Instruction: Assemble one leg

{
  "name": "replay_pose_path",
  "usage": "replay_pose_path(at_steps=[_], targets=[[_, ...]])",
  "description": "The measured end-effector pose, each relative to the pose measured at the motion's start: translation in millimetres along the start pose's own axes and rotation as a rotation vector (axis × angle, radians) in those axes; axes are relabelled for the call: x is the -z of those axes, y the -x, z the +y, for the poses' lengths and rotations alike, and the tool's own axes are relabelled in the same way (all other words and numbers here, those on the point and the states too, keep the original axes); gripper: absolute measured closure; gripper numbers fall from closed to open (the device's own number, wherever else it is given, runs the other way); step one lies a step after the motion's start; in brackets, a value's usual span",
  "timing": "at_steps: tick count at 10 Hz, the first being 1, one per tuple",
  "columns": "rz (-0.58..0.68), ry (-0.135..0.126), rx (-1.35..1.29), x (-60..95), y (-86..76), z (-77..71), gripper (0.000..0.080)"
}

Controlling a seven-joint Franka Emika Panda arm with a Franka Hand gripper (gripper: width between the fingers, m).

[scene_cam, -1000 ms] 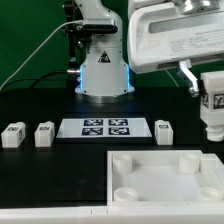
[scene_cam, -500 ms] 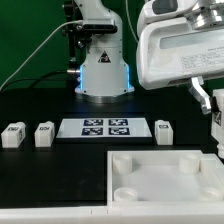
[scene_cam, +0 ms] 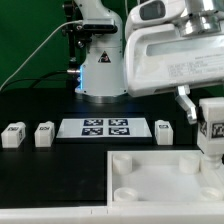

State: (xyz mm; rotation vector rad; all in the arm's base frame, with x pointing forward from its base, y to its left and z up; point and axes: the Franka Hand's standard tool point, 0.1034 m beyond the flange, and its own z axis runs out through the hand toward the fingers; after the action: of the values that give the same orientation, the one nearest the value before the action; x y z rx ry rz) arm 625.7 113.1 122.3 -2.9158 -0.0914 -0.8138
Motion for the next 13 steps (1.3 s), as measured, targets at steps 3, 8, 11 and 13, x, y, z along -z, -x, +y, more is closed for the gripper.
replay_pose_path(at_steps=[3,8,11,13], targets=[[-0.004,0.003,-0.004,-15.5,11.3,1.2,0.0506],[0.002,0.005,0.0,-24.7,19.3,-1.0,0.0506],[-0.004,0.009,-0.004,-28.5,22.8,3.3,0.0506],[-0.011,0.009,-0.004,-31.6,26.9,3.3,0.0506]])
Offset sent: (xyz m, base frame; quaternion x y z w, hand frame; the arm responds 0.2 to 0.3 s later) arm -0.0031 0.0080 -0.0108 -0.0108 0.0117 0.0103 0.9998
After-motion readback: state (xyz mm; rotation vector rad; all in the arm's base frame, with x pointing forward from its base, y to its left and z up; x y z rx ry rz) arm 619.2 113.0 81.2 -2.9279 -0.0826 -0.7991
